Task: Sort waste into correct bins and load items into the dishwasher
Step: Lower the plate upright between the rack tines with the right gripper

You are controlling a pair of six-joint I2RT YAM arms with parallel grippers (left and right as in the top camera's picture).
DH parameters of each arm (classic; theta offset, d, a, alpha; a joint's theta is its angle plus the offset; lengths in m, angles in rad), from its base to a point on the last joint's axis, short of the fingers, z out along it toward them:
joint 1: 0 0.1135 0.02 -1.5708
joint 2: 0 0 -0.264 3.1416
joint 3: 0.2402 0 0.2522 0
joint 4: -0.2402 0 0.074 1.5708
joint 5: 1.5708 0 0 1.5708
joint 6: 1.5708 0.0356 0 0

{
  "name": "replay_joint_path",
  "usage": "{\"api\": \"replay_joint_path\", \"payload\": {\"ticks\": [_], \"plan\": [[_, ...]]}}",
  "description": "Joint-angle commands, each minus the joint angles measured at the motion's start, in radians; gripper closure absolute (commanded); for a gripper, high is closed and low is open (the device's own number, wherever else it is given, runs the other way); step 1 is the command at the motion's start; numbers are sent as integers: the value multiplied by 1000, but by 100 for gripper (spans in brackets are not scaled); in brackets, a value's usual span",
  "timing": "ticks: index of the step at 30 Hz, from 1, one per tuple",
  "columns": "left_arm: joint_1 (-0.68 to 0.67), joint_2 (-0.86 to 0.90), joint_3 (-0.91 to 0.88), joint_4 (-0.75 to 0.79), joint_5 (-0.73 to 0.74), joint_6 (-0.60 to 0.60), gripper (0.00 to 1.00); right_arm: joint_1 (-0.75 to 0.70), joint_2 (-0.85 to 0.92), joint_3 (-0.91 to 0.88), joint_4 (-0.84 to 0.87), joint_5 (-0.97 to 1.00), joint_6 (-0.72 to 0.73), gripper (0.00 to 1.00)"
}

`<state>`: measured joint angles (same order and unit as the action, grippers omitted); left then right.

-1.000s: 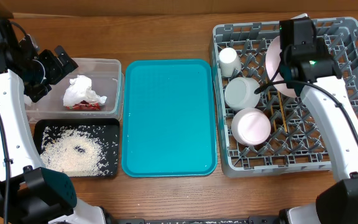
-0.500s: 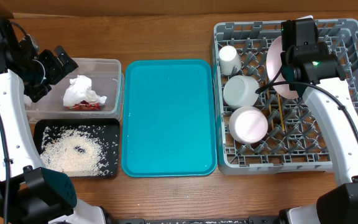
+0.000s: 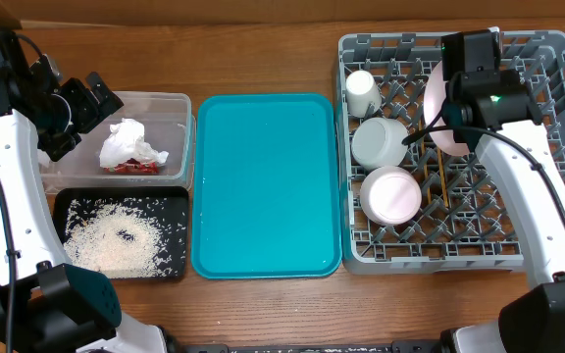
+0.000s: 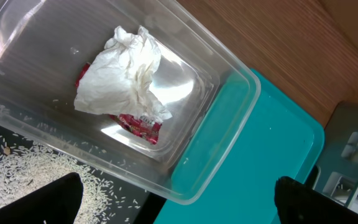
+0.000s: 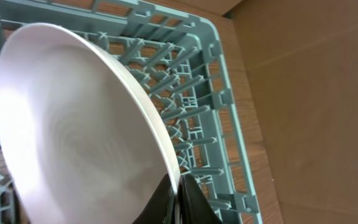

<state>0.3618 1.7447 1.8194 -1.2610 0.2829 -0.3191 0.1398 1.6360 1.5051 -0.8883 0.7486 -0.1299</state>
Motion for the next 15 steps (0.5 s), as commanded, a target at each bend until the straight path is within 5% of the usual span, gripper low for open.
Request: {"api": "replay_joint_path", "payload": {"ticks": [1,15], "plan": [[-3,-13,18,2,-6,-10,0,21,16,-7,19,37,50,96],[-3,-13,18,2,-5,-10,0,21,16,-7,15,79,48,96]]}}
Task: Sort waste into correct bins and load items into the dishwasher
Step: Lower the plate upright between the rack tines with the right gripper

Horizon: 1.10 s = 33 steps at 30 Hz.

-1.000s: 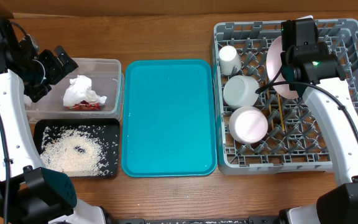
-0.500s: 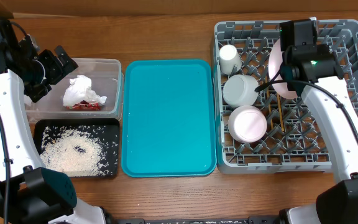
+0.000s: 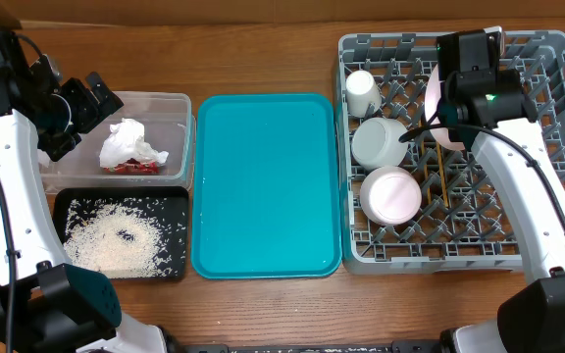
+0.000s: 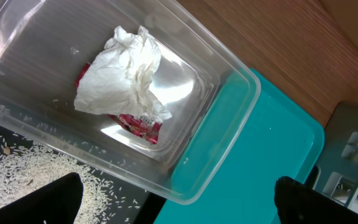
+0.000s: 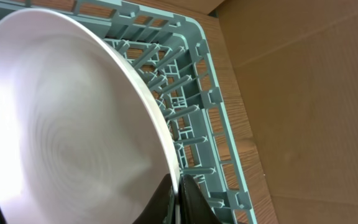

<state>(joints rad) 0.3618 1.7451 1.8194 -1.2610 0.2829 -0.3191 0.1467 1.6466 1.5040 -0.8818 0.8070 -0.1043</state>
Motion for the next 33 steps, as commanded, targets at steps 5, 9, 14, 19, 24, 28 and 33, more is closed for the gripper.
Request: {"api": "replay_joint_path", "payload": {"ticks": [5,9,14,19,24,28,33], "plan": [[-3,-13,18,2,-5,-10,0,14,5,-6,9,19,23,96],[-3,-13,18,2,-5,-10,0,14,5,-6,8,29,18,96],[-3,-13,18,2,-5,-10,0,14,5,-6,9,65,7,96],[-3,-13,18,2,-5,-10,0,14,5,-6,8,67,-8,96],[-3,-13,17,2,-5,-10,0,14,5,-6,9,67,-43,96],[-3,-13,17,2,-5,-10,0,14,5,-6,8,65,-43,96],[-3,-13,18,2,-5,-10,0,14,5,-10,8,44,-42,96]]}}
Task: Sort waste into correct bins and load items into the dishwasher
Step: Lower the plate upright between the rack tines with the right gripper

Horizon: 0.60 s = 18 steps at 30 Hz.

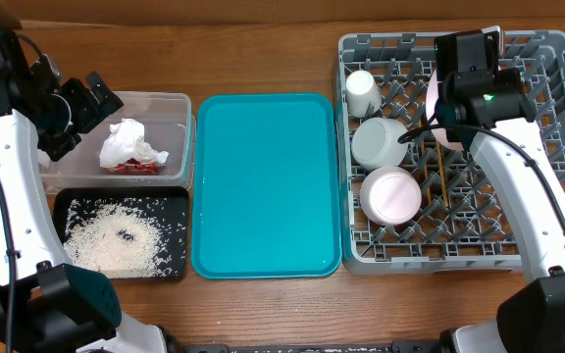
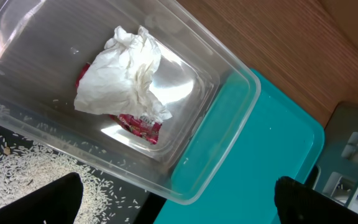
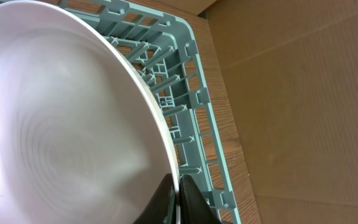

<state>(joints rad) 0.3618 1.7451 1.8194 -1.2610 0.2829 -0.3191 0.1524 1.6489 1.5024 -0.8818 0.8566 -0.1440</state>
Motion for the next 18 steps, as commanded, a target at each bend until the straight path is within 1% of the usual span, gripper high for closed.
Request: {"api": "replay_joint_path", "payload": {"ticks": [1,8,12,14,15,16,17,18], "plan": [[-3,-13,18,2,-6,-10,0,9,3,-9,8,-21,-2,96],[-3,-13,18,2,-6,-10,0,10,11,-10,-6,-66,19,96],[-3,-13,18,2,-5,-10,0,10,11,-10,-24,-148,44,96],[-3,-13,18,2,-5,-10,0,10,11,-10,-38,-156,44,90],[-3,-13,18,2,-5,-10,0,10,11,-10,-46,-155,43,89],[-3,-13,18,2,-5,-10,0,10,11,-10,-51,-152,43,89],[-3,-13,18,2,-5,-10,0,10,11,-10,-62,-151,43,96],[-3,-13,18,2,-6,-10,0,9,11,-10,-72,-149,42,96]]}}
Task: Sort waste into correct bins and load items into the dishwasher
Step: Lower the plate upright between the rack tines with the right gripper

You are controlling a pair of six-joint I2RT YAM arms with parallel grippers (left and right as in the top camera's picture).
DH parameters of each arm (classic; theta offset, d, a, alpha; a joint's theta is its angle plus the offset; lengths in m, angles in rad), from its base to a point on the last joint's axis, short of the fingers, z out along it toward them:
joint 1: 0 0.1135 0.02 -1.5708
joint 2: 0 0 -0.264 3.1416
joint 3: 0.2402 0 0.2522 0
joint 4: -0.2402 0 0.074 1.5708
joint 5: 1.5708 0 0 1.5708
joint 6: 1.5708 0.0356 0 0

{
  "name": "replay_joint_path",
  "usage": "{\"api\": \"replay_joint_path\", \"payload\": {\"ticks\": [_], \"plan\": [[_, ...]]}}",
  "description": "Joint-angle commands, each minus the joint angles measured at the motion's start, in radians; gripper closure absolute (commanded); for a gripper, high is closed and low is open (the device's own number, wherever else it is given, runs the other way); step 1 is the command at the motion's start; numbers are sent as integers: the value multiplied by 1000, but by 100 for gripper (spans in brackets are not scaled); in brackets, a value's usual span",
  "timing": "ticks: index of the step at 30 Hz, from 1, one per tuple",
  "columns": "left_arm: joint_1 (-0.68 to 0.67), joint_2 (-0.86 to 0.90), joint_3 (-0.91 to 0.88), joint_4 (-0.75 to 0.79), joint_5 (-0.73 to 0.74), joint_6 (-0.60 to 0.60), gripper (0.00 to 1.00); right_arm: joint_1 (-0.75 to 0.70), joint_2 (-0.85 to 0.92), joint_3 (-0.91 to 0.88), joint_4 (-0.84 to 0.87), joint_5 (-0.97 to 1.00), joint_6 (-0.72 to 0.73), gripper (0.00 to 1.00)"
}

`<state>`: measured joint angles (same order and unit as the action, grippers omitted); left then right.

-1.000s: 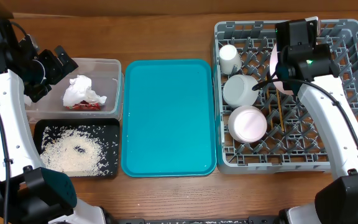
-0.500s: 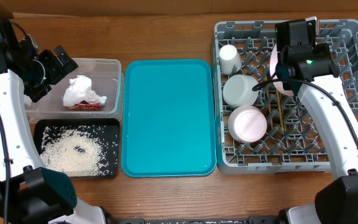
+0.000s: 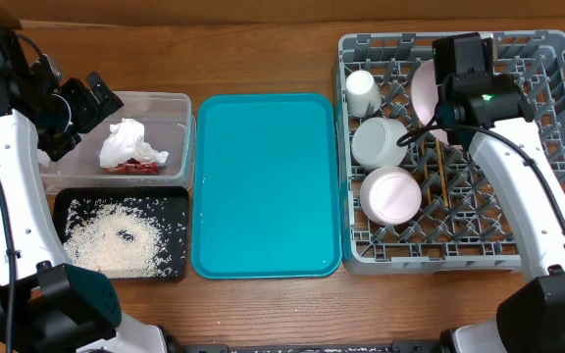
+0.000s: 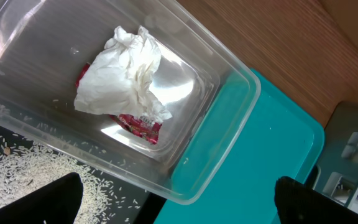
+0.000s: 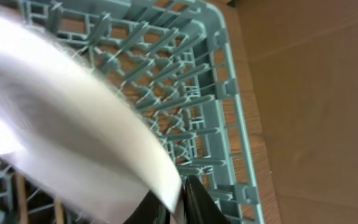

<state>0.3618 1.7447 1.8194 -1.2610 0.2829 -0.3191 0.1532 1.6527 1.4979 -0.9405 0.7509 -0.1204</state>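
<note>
My right gripper is shut on the rim of a white plate, which shows blurred and tilted. It holds the plate over the rear middle of the grey-green dish rack, with the rack's prongs showing behind it. My left gripper hangs open over the near edge of the clear bin. That bin holds a crumpled white tissue and a red wrapper. Nothing is between the left fingers.
A teal tray lies in the middle of the table. A black tray of rice sits in front of the clear bin. In the rack's left part stand a white cup and two bowls.
The plate in my right gripper has tipped and shifted to the left over the rack, and it now shows blurred in the right wrist view. The left arm has not moved.
My right gripper held the plate by its rim over the rack's rear middle, its face showing broadly from above. At the two later moments it stood more on edge. Now it leans to the left. My left gripper stayed open over the clear bin throughout.
</note>
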Motion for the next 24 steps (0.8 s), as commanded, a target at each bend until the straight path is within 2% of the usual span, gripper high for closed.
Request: {"api": "replay_joint_path", "payload": {"ticks": [1,6,14,19,24], "plan": [[-3,-13,18,2,-5,-10,0,7,7,-5,-25,-29,16,96],[-3,-13,18,2,-5,-10,0,7,7,-5,-50,169,17,96],[-3,-13,18,2,-5,-10,0,7,7,-5,-108,264,160,96],[-3,-13,18,2,-5,-10,0,7,7,-5,-163,160,284,96],[-3,-13,18,2,-5,-10,0,7,7,-5,-177,-40,321,96]]}}
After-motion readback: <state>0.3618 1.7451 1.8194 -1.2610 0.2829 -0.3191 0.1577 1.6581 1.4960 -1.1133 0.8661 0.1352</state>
